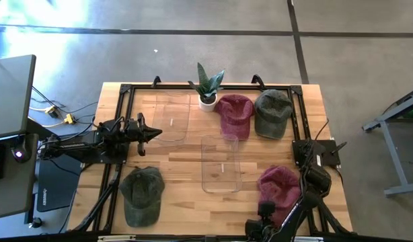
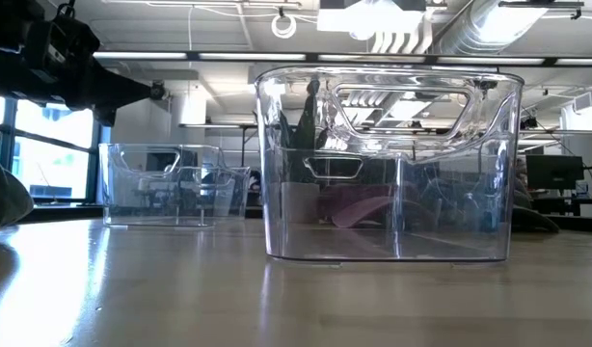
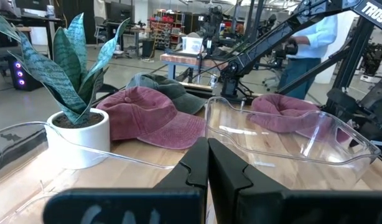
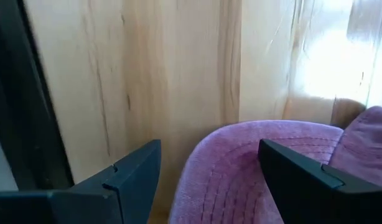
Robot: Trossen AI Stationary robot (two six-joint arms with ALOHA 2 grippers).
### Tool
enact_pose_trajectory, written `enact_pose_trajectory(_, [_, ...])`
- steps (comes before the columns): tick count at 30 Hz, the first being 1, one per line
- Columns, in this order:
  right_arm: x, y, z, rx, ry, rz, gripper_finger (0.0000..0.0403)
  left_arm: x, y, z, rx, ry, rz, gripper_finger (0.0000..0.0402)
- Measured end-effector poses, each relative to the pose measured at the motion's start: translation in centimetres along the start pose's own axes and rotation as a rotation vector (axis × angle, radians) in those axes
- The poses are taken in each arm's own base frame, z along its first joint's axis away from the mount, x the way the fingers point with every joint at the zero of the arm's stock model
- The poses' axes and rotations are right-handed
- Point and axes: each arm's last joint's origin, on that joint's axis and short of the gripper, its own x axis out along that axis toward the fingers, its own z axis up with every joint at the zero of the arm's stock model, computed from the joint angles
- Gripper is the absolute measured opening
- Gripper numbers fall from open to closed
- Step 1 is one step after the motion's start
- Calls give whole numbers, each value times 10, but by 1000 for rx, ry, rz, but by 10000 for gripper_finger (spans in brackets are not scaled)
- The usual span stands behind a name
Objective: Pick & Place hat
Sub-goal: Put the bottom red cap into the bottom transparent bin
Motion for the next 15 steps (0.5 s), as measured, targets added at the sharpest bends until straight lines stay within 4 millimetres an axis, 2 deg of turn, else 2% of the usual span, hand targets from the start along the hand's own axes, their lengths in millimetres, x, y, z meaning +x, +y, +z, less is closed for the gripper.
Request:
enact_pose_trajectory(10, [-2,-13,-12,36,223,-87,265,0,0,0,0,0,-1,0])
enact_pose_trajectory(15, [-1,-13,-12,56,210,-95,243,0,0,0,0,0,0,0])
